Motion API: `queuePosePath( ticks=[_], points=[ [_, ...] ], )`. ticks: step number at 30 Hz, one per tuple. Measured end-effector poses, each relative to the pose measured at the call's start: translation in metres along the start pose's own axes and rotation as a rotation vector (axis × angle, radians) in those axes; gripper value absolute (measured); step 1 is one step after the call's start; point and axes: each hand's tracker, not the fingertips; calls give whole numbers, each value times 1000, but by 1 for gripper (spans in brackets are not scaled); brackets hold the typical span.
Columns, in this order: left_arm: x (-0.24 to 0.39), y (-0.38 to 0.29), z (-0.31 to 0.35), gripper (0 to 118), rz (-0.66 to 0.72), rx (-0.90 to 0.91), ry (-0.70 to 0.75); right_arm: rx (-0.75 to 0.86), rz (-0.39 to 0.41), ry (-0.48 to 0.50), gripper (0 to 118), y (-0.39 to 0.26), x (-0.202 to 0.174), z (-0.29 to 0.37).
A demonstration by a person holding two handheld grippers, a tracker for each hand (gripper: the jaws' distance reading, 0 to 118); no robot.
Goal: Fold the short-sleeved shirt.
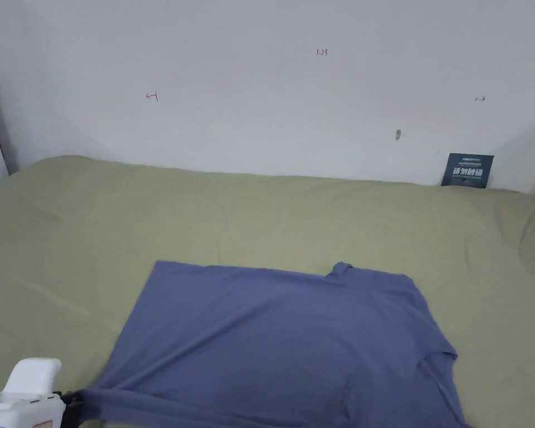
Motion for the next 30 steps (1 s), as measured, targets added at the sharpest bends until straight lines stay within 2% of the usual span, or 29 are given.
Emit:
queuePosePath(
  ticks=[5, 6, 7, 8, 9, 10, 11, 13, 15, 16, 17, 18, 19, 20, 21, 23, 24, 26, 27, 30],
  points=[
    [2, -3, 2, 3, 16, -3, -10, 0, -20, -1, 2, 3, 3, -5],
    [3, -4, 0, 11, 13, 2, -10, -2, -17, 1, 8, 4, 2, -6],
    [3, -2, 2, 34, 12, 9, -18, -5, -18, 5, 29, 6, 1, -5],
    [1, -1, 4, 89, 14, 12, -19, -1, -17, -1, 83, 8, 0, -4],
    [0, 0, 7, 118, 19, 13, -29, -3, -21, -10, 113, 10, -1, -3],
    [4, -4, 14, 118, 32, 25, -29, -1, -27, -12, 118, 11, -2, -1],
    [3, 0, 26, 117, 53, 92, -45, 113, -56, -15, 116, 10, -2, 10],
    [6, 4, 47, 117, 80, 125, -54, 76, -44, -9, 116, 23, -5, 25],
    [17, -4, 57, 114, 84, 200, -28, 154, -11, -21, 116, 32, -15, 43],
    [20, -4, 65, 108, 78, 241, -21, 196, 8, -26, 115, 32, -26, 44],
    [26, -6, 75, 87, 82, 291, -9, 221, 22, -47, 108, 35, -34, 51],
    [29, 1, 85, 53, 84, 339, 6, 253, 39, -63, 90, 37, -42, 59],
    [34, 0, 93, 7, 75, 355, 20, 307, 57, -77, 53, 36, -48, 67],
    [38, -1, 96, 0, 63, 368, 40, 340, 78, -100, 1, 36, -56, 69],
    [41, -2, 96, 0, 46, 364, 29, 347, 81, -118, 1, 35, -61, 71],
    [39, -6, 86, 0, 42, 331, 20, 353, 75, -104, 1, 33, -66, 73],
    [38, -11, 82, 0, 44, 328, 29, 312, 72, -67, 1, 34, -63, 72],
    [35, -15, 90, 0, 26, 350, 55, 314, 68, -74, 1, 32, -62, 70],
    [31, -19, 87, 0, 21, 306, 104, 311, 74, -81, 1, 29, -61, 68],
    [10, -30, 71, 0, 67, 188, 68, 284, 65, -84, 1, 23, -57, 62]
  ],
)
